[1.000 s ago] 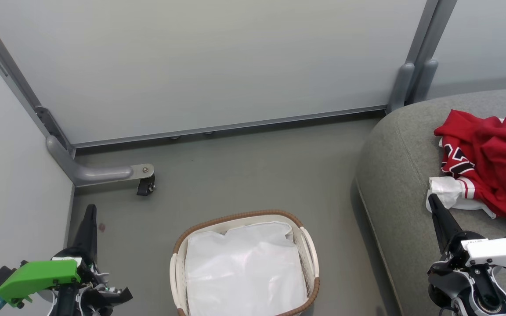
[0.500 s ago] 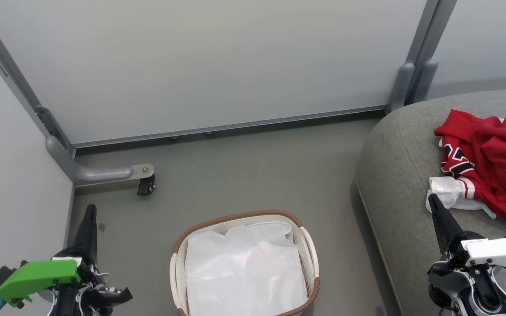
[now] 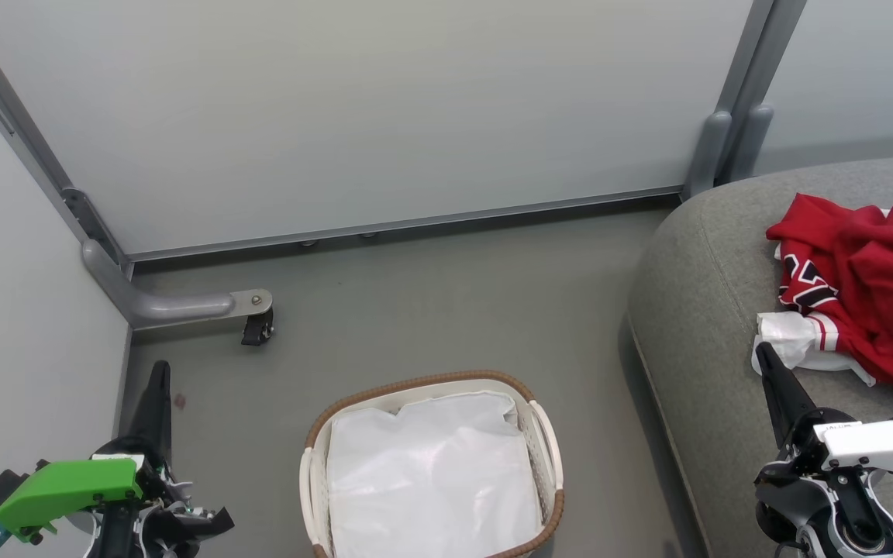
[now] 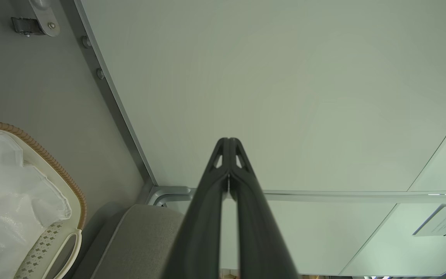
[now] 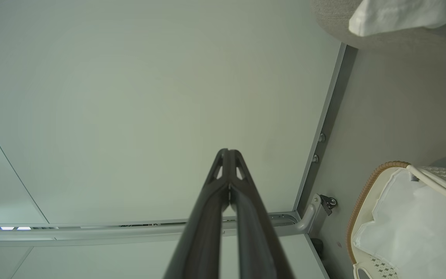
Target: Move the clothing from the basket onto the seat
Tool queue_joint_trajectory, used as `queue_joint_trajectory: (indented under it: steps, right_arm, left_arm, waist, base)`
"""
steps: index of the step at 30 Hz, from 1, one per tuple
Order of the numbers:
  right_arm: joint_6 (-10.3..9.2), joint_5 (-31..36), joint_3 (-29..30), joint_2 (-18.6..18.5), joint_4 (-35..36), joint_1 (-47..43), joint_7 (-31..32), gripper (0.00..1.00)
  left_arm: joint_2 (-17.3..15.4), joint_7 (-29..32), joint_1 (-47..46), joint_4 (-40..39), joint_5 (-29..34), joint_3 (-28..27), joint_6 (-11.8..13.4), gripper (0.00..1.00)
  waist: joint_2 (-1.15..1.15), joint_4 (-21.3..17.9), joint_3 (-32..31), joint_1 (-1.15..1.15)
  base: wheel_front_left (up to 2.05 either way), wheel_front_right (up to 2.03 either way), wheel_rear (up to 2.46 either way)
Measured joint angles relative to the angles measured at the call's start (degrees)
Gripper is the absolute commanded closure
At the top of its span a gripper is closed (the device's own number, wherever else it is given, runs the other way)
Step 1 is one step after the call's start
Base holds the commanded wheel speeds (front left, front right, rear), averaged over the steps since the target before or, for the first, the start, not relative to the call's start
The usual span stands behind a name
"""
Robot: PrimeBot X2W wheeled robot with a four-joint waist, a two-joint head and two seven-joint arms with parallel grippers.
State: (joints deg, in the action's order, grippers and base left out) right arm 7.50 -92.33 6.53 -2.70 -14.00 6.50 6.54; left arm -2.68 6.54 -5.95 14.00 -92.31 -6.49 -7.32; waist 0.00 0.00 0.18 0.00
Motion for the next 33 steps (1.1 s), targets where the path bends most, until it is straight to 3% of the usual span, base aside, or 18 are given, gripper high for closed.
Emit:
queue_joint_trajectory:
  steps: [33]
  right_arm:
    - [0.00, 0.00, 0.00, 0.00, 0.00, -0.01, 0.00, 1.00]
  left_arm:
    - [0.00, 0.00, 0.00, 0.00, 0.00, 0.00, -0.01, 1.00]
  waist:
    - [0.00, 0.00, 0.00, 0.00]
  base:
    - [0.00, 0.00, 0.00]
